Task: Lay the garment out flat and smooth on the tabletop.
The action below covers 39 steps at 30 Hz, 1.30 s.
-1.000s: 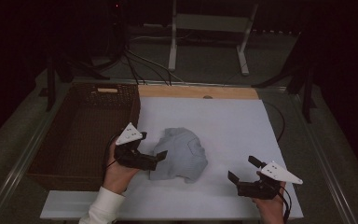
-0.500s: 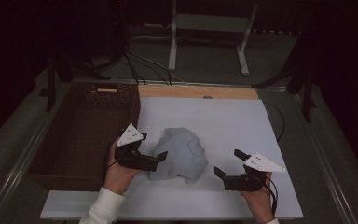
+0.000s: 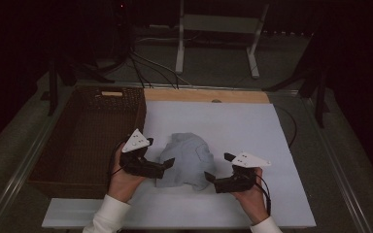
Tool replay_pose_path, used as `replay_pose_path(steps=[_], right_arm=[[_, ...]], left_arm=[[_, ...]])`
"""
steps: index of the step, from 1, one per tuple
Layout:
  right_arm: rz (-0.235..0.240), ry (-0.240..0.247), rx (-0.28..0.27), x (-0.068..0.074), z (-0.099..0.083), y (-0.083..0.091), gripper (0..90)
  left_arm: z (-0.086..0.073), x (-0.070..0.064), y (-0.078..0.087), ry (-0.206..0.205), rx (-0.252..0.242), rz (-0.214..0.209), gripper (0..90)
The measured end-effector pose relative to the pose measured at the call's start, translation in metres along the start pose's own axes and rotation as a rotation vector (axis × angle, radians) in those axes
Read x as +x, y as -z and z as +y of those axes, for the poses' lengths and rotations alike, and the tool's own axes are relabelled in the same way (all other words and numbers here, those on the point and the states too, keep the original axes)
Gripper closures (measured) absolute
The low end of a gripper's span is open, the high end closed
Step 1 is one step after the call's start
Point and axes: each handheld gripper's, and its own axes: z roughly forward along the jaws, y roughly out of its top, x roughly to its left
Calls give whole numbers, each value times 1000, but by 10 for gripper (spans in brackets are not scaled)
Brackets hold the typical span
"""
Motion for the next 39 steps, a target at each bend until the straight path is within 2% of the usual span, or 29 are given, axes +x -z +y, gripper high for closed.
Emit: replay_pose_path(steps=[17, 19, 22, 26, 31, 36, 39], right_arm=[[56, -6, 86, 5, -10, -14, 98], [54, 3, 92, 7, -10, -14, 143], [57, 6, 95, 8, -10, -14, 165], [22, 21, 132, 8, -12, -15, 324], [32, 36, 144, 8, -13, -14, 486], [17, 55, 147, 9, -13, -13, 704], [13, 68, 146, 10, -12, -11, 763]], left_arm=[[1, -1, 2, -13, -11, 9, 1], [1, -1, 3, -13, -13, 13, 1], [1, -1, 3, -15, -22, 17, 1], [1, -1, 4, -17, -26, 21, 1], [2, -2, 5, -19, -37, 31, 1], [2, -3, 7, -16, -44, 27, 1], [2, -3, 7, -21, -42, 27, 1]])
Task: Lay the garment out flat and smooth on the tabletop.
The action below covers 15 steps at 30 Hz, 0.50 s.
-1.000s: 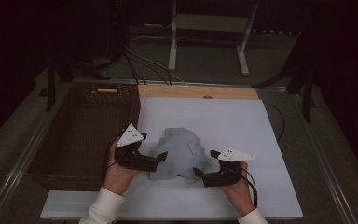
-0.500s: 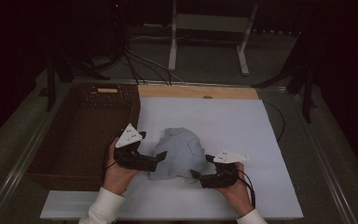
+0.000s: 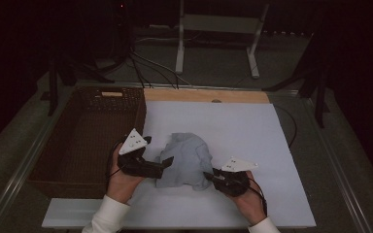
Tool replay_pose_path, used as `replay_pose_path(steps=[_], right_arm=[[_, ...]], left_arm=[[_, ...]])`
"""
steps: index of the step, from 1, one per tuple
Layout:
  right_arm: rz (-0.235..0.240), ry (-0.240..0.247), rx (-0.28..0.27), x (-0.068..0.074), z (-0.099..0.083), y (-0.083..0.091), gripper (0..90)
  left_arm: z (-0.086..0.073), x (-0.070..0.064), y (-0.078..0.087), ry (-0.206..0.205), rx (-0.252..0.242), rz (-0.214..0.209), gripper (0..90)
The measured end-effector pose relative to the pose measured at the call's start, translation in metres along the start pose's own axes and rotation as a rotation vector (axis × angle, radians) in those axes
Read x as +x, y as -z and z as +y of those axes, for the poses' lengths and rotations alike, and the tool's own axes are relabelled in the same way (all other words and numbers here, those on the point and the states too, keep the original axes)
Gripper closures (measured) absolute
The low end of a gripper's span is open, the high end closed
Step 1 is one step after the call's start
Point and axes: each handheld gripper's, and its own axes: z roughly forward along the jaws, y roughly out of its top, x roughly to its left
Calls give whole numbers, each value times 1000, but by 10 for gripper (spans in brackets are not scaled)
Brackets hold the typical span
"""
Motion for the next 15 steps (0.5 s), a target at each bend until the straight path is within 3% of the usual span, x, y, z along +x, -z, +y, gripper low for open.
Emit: replay_pose_path(steps=[9, 15], right_arm=[[-28, 4, -11, -3, 3, 5, 770], [-86, 7, -20, -12, 5, 15, 770]], left_arm=[[0, 0, 2, 4, -10, -1, 1], [1, -2, 1, -5, -4, -2, 1]])
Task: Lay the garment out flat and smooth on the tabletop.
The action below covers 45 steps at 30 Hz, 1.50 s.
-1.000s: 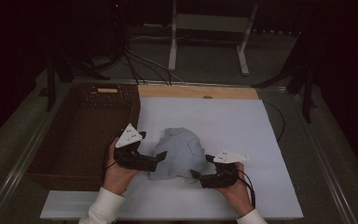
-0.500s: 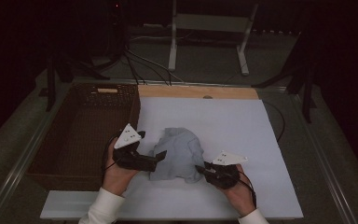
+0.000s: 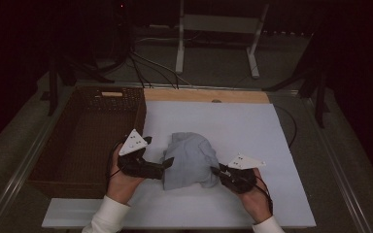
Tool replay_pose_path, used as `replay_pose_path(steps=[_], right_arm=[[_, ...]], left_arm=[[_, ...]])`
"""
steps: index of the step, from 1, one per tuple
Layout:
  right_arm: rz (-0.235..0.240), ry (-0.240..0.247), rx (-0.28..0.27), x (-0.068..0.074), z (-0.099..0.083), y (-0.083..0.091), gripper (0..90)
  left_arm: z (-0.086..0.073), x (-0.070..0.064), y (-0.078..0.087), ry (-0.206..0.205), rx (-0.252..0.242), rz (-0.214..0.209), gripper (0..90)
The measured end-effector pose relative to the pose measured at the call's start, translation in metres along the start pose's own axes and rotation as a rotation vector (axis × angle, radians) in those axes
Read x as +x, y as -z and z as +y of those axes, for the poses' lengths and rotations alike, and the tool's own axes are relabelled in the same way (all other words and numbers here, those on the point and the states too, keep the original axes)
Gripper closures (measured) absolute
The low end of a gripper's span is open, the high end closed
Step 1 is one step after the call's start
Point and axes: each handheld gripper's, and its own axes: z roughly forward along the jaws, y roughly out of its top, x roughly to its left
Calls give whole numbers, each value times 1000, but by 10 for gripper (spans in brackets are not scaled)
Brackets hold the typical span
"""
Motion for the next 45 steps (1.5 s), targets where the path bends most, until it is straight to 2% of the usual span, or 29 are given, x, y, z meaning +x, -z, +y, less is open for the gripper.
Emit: replay_pose_path(steps=[2, 5, 13, 17, 19, 25, 28, 33, 34, 40, 45], right_arm=[[-6, -1, 0, -1, 0, 1, 770], [-57, -16, 0, -9, 0, 4, 770], [-125, -55, 0, -24, -2, 11, 771], [-128, -74, 13, -28, -4, 10, 754], [-126, -79, 10, -28, -4, 10, 678], [-142, -112, -27, -24, 0, 19, 353], [-137, -117, -34, -18, 2, 22, 273], [-115, -103, -25, -10, 2, 24, 228], [-99, -93, -20, -4, 1, 25, 206], [-56, -88, 2, 4, -2, 21, 160], [-40, -84, 34, 6, -5, 15, 137]], left_arm=[[0, 0, 0, 0, 0, 0, 1], [0, 0, 0, 1, -2, -1, 1], [0, 0, 1, 0, -1, -3, 1], [0, 0, 1, 0, -1, -5, 1], [0, 0, 1, 0, -1, -6, 1], [0, 0, 1, -1, -1, -6, 1], [1, -1, 2, -2, -4, -7, 1], [1, 0, 3, -1, -6, -6, 1], [1, 0, 4, -1, -6, -7, 1], [1, -1, 4, -2, -6, -10, 1], [1, -1, 4, -2, -6, -12, 1]])
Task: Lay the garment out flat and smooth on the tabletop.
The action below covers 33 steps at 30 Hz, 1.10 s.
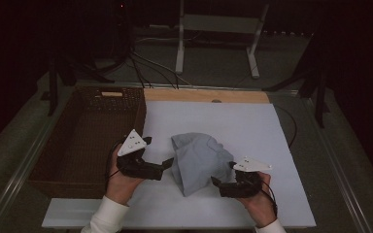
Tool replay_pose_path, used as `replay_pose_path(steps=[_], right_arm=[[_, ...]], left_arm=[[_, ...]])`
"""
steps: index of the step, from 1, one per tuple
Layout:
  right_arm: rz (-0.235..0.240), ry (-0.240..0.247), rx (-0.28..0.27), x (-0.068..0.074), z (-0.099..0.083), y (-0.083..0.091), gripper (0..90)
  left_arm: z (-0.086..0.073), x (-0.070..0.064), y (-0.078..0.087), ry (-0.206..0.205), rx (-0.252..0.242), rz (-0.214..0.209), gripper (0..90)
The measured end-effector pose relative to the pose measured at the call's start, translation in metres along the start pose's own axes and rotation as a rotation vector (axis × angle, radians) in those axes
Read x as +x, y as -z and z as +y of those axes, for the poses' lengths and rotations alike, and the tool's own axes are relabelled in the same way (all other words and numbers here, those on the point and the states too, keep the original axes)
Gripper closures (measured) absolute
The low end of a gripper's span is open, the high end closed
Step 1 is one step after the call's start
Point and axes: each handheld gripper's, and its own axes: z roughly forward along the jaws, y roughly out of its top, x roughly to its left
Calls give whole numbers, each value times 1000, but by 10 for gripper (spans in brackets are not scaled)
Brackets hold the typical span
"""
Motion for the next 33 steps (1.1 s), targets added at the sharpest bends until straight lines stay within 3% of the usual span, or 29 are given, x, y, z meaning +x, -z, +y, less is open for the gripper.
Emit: replay_pose_path(steps=[6, 7, 12, 20, 27, 33], right_arm=[[5, 2, 50, -1, -5, -10, 123], [4, -1, 80, -2, -8, -15, 140], [-18, -4, 119, -5, -11, -19, 200], [-40, -9, 151, -13, -14, -23, 445], [-58, 27, 145, -14, -14, -20, 828], [-75, 40, 131, -17, -10, -14, 877]], left_arm=[[0, -1, -1, 0, 0, 1, 1], [0, -1, -1, 0, 2, 1, 1], [0, -1, -1, -1, 3, 0, 1], [0, -2, -2, -1, 3, -3, 1], [0, -1, -1, 0, 2, -2, 1], [-1, -1, -1, 1, 3, -3, 1]])
